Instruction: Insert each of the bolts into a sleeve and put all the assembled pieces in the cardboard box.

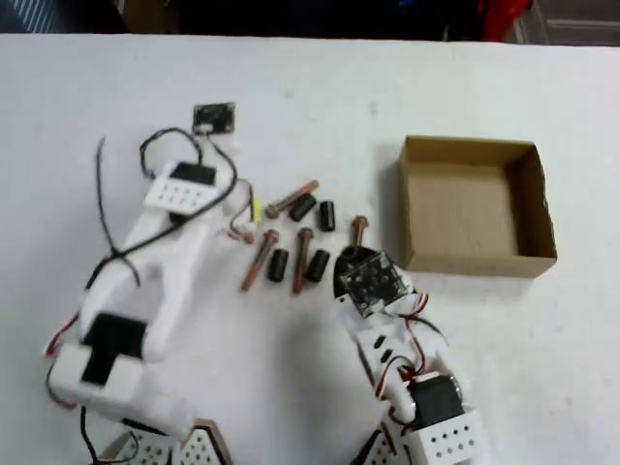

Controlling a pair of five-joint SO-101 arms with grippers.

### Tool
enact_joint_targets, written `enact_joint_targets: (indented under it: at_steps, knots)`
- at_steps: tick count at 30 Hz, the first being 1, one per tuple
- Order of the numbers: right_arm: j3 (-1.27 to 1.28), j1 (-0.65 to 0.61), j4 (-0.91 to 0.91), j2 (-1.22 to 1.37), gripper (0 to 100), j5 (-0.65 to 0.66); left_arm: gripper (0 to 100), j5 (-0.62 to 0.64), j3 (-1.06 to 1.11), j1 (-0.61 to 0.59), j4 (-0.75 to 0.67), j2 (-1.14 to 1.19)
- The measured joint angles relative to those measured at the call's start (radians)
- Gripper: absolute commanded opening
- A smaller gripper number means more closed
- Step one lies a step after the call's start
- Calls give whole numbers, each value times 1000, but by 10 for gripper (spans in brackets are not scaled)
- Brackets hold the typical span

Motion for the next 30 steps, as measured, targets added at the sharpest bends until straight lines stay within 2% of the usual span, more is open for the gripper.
enact_joint_targets:
  at_steps: [10,30]
  knots:
    - [0,5,0,0,17,0,158,86,-250,0,0,269]
    - [0,5,0,0,17,0,158,89,-443,-61,0,457]
